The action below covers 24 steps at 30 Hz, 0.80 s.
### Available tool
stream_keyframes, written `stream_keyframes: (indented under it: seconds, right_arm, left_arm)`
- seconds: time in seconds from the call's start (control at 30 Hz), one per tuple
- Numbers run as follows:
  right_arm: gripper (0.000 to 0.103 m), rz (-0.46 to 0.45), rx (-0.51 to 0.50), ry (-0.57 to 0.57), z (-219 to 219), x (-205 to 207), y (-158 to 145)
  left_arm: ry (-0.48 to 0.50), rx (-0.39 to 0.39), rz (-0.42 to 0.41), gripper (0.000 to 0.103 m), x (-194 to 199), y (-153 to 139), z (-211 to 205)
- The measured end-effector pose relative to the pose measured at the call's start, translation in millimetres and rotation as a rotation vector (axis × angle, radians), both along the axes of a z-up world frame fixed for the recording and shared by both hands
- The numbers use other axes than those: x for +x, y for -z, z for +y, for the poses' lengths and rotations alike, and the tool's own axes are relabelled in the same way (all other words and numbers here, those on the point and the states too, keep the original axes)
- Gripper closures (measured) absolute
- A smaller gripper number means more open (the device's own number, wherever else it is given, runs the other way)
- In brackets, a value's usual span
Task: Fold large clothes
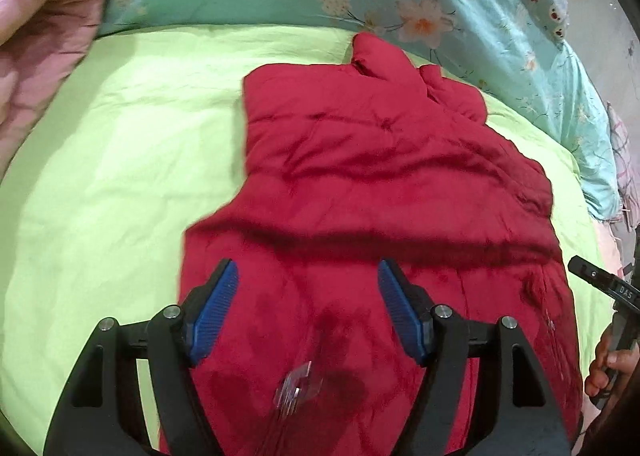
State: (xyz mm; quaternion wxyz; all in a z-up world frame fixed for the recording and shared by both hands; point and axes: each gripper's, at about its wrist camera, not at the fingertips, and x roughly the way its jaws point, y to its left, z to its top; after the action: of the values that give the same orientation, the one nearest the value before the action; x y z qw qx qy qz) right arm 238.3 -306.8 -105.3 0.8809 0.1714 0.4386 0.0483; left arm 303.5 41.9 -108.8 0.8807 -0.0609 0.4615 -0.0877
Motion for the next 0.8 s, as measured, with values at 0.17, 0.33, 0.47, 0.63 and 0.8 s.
stream_keyframes:
  seconds: [0.17,0.33,0.47,0.63,0.8]
  right_arm:
    - [0.047,-0.005,0.0,-0.005,-2.7,-51.7,0.7]
    - [0.047,-0.02,0.01,-0.001,-4.0,-100.8,-2.1]
    - [0.047,-0.023,0.01,0.01,-8.9,-136.4,-2.6]
    - [0.047,-0.03,0.016,0.05,-16.7,-172.7,-2.0]
    - [0.047,-0.015,0.01,0.086,-23.0,-193.9,2.5]
  left_arm:
    - [-0.036,-0.011,-0.015,0.031,-50.4,-4.7,24.6]
    - [-0.063,-0.042,-0.023,0.031,-95.4,-7.6,49.8]
    - [-0.073,-0.039,-0.01,0.031,-120.3,-1.7,65.8]
    - [-0.08,-0.059,0.042,0.031,-138.7,18.4,84.1]
    - [-0.069,-0.104,0.078,0.031,-151.9,32.6,92.9]
